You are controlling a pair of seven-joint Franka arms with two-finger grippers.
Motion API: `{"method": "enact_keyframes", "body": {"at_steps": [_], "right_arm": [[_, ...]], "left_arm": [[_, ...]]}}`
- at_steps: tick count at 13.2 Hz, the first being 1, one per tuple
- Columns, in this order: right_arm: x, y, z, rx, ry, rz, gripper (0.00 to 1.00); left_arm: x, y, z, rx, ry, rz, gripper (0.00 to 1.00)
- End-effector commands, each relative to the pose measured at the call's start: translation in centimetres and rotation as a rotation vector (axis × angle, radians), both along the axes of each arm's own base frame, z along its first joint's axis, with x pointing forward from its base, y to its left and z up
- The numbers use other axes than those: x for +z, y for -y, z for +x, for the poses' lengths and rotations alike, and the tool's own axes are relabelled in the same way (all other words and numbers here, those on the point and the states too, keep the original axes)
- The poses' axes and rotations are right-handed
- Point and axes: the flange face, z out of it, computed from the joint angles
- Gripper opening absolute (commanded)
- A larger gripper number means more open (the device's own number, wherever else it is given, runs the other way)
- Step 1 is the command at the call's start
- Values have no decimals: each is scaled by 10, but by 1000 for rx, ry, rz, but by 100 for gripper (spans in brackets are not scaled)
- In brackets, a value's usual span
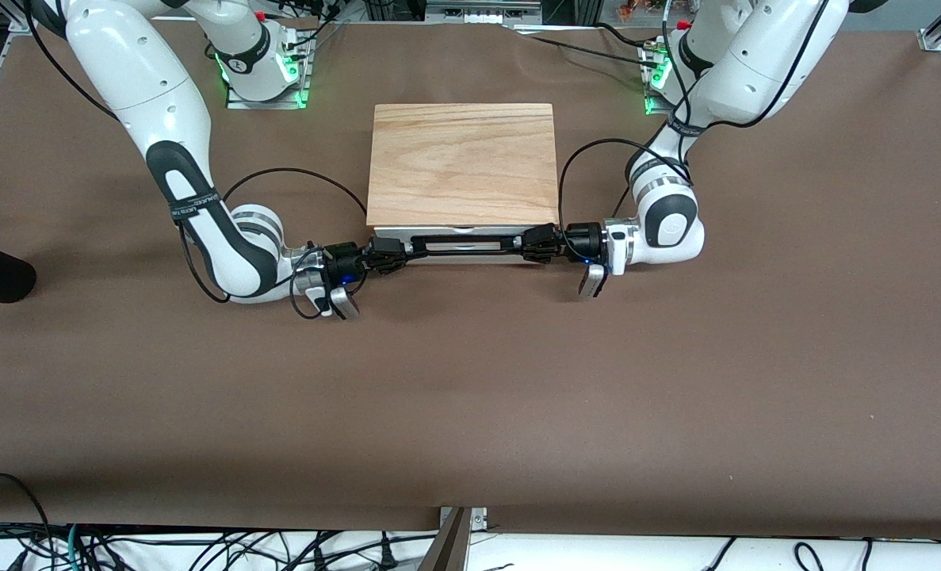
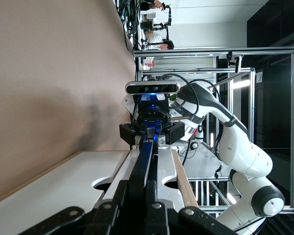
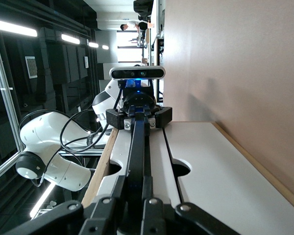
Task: Pull top drawer with both arms simultaneously
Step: 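Pull the handle outward with both grippers, sliding the drawer open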
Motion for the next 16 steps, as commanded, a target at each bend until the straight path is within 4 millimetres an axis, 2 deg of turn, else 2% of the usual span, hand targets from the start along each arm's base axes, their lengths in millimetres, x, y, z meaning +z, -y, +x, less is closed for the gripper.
{"method": "enact_keyframes", "body": {"at_steps": [1, 7, 12, 13, 16], "right_arm": [[36, -1, 45, -79, 19, 41, 0], [49, 11, 71, -116, 0, 49, 0], [35, 17, 82, -189, -26, 101, 0], [37, 20, 86, -195, -21, 104, 0], [38, 26, 102, -214, -11, 115, 0]], "left_arm": [[-30, 18, -18, -33, -42, 28, 0], [-13, 16, 25, 7, -67, 8, 0], [-8, -2, 65, 49, -86, 13, 0], [-6, -4, 72, 56, -91, 11, 0], [-3, -6, 81, 65, -98, 7, 0]]}}
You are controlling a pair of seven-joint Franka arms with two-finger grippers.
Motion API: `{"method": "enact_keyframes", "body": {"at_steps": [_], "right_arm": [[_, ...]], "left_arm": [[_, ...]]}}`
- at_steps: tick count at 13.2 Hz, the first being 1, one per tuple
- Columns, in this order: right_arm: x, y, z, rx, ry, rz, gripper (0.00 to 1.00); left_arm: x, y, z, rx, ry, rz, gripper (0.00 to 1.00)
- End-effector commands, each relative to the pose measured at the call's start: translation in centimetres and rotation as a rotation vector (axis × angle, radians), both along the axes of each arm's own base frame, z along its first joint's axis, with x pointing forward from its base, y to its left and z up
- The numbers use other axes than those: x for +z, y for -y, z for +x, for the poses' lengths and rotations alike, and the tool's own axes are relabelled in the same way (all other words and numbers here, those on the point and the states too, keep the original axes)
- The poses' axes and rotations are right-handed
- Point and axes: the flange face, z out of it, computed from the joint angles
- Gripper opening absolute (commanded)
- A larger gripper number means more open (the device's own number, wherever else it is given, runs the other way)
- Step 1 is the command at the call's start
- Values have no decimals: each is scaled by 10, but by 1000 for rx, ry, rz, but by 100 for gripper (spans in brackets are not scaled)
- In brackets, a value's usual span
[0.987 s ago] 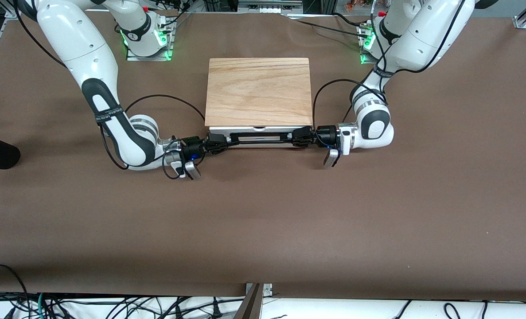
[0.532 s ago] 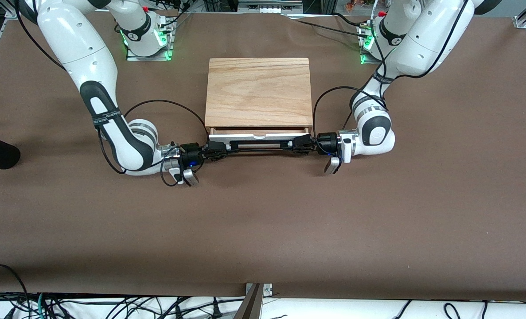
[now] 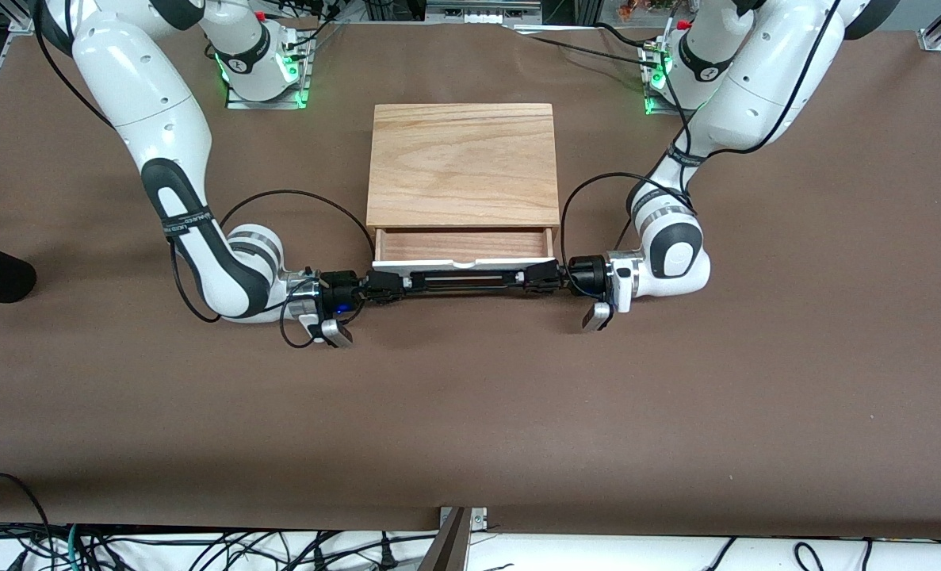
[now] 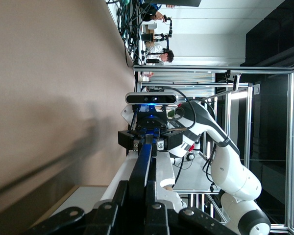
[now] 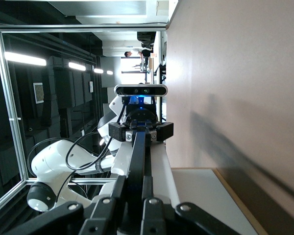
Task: Pull top drawer with both arms simultaneously
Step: 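Pull the handle outward with both grippers, sliding the drawer open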
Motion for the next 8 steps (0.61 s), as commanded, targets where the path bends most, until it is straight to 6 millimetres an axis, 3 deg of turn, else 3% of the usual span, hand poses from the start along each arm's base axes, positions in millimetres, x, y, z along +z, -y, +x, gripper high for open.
{"method": "enact_keyframes", "body": {"at_steps": [1, 8], "right_arm": [[40, 28, 49, -103, 4, 96, 0], [37, 38, 70, -133, 31, 103, 0]], "left_arm": [[-5, -1, 11, 37, -61, 14, 0], [-12, -13, 43, 70, -82, 18, 0]]}}
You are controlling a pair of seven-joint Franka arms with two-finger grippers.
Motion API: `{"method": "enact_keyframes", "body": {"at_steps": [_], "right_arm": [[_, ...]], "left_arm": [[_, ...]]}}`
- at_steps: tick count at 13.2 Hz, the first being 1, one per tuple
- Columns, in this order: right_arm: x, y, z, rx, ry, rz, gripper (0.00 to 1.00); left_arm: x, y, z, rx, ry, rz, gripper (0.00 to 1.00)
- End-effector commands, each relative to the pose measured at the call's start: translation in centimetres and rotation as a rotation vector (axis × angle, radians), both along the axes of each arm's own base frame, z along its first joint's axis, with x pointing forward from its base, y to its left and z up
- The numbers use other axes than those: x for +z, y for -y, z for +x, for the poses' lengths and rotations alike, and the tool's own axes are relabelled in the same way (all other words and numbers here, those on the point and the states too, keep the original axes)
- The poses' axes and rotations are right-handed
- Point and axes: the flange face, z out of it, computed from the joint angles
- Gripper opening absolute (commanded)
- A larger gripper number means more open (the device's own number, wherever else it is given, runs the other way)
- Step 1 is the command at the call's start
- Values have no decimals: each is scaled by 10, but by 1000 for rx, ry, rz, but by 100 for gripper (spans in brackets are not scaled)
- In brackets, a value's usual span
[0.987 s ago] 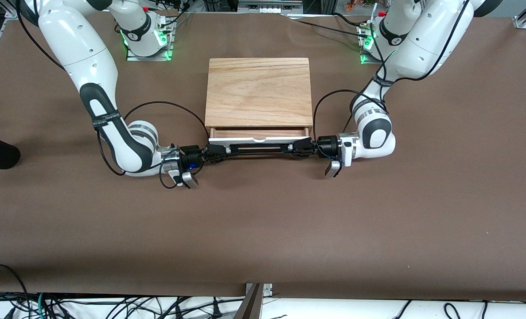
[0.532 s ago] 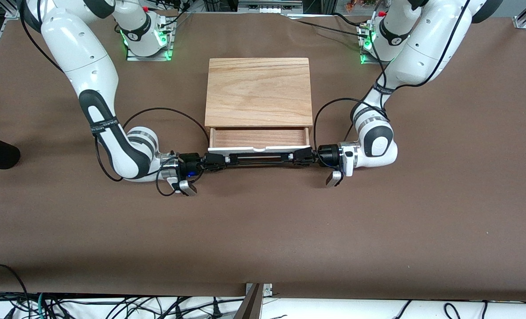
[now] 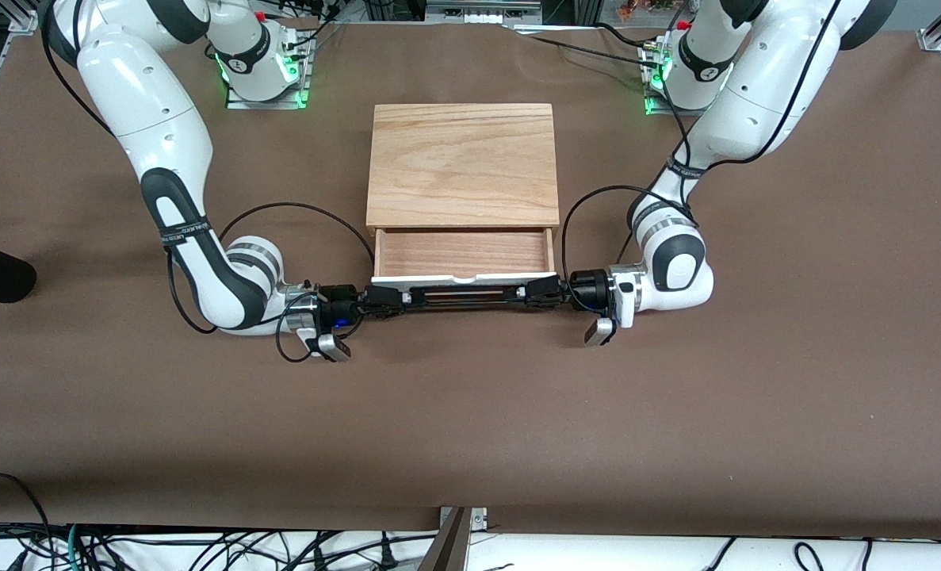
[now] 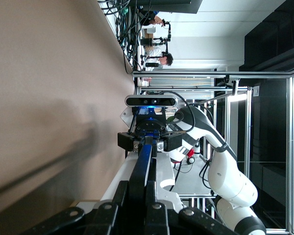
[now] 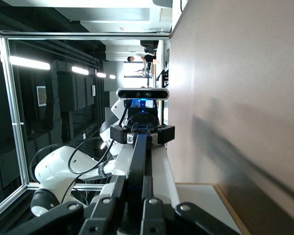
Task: Pull top drawer with both arms simultaneously
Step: 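Pull the handle outward with both grippers, sliding the drawer open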
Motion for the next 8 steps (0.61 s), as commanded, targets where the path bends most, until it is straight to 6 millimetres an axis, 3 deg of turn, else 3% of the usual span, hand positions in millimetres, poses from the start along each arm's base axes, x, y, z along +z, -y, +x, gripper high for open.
{"method": "enact_keyframes", "body": {"at_steps": [1, 8], "right_arm": [[35, 39, 49, -111, 19, 93, 0], [29, 43, 67, -140, 23, 89, 0]], "left_arm": [[-20, -13, 17, 62, -95, 23, 0], [-43, -20, 27, 84, -111, 59, 0]]}}
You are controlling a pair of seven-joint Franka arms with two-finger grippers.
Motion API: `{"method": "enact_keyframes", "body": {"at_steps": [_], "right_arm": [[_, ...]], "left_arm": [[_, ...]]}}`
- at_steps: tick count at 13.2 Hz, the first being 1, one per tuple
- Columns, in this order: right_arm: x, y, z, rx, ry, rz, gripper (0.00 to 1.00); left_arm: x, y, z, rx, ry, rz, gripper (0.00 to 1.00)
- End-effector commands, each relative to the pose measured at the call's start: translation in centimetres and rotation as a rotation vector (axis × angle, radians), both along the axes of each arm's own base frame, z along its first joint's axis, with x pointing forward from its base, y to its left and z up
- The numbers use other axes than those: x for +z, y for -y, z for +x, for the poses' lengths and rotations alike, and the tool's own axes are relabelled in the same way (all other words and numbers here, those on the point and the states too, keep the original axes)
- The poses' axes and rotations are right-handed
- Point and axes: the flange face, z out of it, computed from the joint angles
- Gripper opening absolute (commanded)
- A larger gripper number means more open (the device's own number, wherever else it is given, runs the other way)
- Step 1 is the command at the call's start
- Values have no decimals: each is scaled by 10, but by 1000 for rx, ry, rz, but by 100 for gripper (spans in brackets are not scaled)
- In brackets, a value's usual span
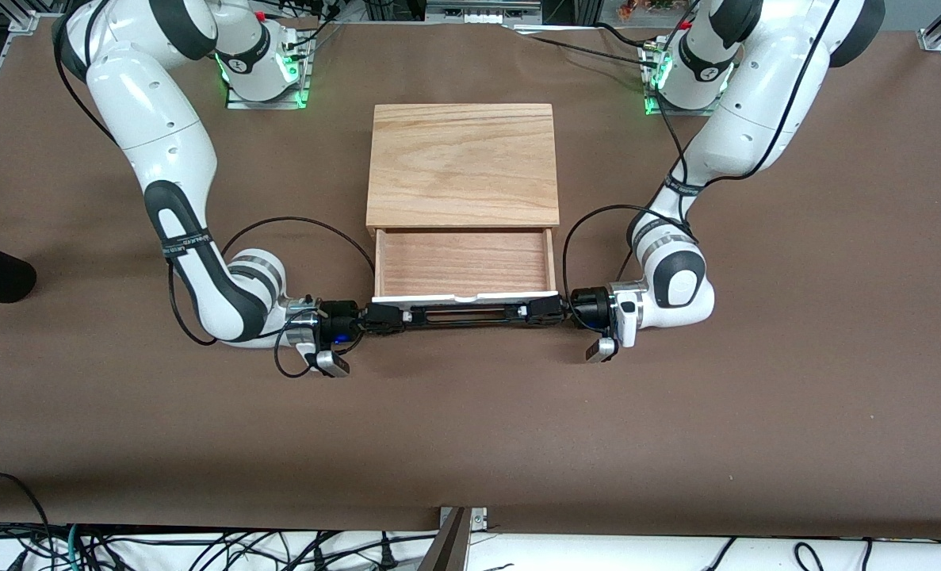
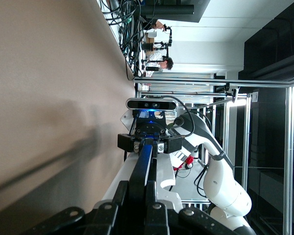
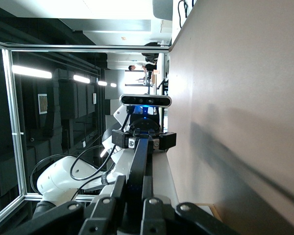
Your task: Pull top drawer with both arms simultaneously
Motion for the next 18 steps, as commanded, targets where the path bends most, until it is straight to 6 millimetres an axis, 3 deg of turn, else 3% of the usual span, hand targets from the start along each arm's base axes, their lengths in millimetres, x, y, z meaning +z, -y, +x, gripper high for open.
{"method": "enact_keyframes", "body": {"at_steps": [1, 4, 7, 8, 10, 11, 12, 13, 15, 16, 18], "right_arm": [[34, 45, 43, -104, 18, 86, 0], [32, 44, 42, -100, 24, 88, 0], [31, 45, 42, -99, 22, 89, 0], [32, 45, 42, -99, 24, 89, 0], [32, 45, 42, -98, 16, 91, 0], [32, 45, 42, -96, 14, 91, 5], [33, 46, 42, -95, 14, 89, 38], [31, 46, 41, -93, 17, 87, 99], [29, 47, 40, -72, 24, 65, 100], [30, 47, 40, -69, 24, 62, 100], [36, 47, 41, -66, 30, 57, 100]], "left_arm": [[-36, -18, 1, 74, -90, 67, 0], [-38, -16, -2, 73, -85, 68, 2], [-42, -17, -6, 74, -92, 71, 11], [-43, -17, -7, 73, -95, 72, 19], [-46, -18, -12, 73, -105, 75, 43], [-45, -18, -14, 73, -107, 75, 45], [-42, -19, -13, 75, -106, 74, 46], [-41, -19, -14, 73, -109, 73, 49], [-34, -21, -11, 79, -117, 68, 49], [-30, -22, -10, 80, -124, 65, 55], [-23, -23, -10, 82, -126, 64, 100]]}}
